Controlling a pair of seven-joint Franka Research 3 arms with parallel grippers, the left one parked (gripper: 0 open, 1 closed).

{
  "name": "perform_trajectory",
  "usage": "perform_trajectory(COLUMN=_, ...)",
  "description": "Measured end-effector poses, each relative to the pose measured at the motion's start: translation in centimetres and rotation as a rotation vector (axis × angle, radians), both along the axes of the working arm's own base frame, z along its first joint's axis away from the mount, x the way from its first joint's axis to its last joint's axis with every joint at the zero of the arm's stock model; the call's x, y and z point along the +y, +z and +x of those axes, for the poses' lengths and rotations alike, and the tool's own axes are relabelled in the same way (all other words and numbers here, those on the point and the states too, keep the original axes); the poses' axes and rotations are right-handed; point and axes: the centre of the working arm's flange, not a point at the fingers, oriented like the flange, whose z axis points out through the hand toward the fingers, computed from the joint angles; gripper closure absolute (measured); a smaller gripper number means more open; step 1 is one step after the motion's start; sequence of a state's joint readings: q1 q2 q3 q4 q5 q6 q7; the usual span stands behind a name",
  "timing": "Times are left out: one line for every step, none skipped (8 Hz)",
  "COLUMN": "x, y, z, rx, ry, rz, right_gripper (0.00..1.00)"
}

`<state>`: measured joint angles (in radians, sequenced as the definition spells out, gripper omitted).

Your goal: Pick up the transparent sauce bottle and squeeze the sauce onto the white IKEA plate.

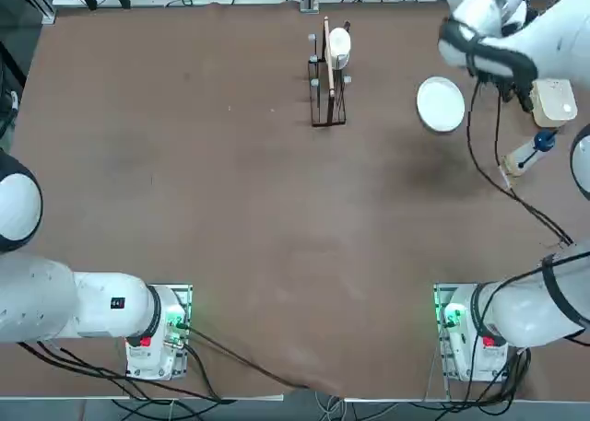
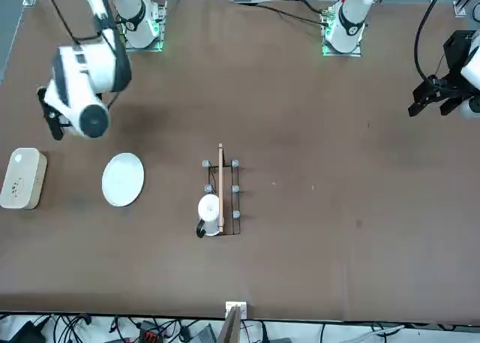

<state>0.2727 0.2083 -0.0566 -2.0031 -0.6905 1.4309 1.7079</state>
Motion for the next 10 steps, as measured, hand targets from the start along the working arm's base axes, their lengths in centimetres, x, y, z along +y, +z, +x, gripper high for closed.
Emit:
perform_trajectory(x=-0.8, y=-2.1, z=-0.5, rx=-0.07, ry=-0.009, rz=-0.101, right_gripper=0.0)
perform_trajectory(x=-2.0, y=-4.6, z=-0.7, rx=-0.132, ry=-0.024, rz=-0.199, right_gripper=0.0)
perform_trajectory(x=-3.4, y=-7.4, z=-0.7, rx=-0.188, ry=-0.038, rz=-0.299, right_gripper=0.0)
perform_trajectory(x=-4.8, y=-10.5, z=-0.6, rx=-0.233, ry=-0.047, rz=-0.388, right_gripper=0.0)
perform_trajectory(x=-6.0, y=-13.2, z=-0.6, rx=-0.274, ry=-0.06, rz=-0.453, right_gripper=0.0)
perform_trajectory(x=-6.6, y=-14.9, z=-0.1, rx=-0.324, ry=-0.087, rz=-0.495, right_gripper=0.0)
perform_trajectory(x=-6.9, y=-15.8, z=1.1, rx=-0.372, ry=-0.118, rz=-0.524, right_gripper=0.0)
perform_trajectory(x=-7.5, y=-16.6, z=1.9, rx=-0.408, ry=-0.146, rz=-0.551, right_gripper=0.0)
perform_trajectory(x=-8.8, y=-17.7, z=2.0, rx=-0.428, ry=-0.166, rz=-0.587, right_gripper=0.0)
perform_trajectory(x=-10.3, y=-19.0, z=1.6, rx=-0.432, ry=-0.178, rz=-0.619, right_gripper=0.0)
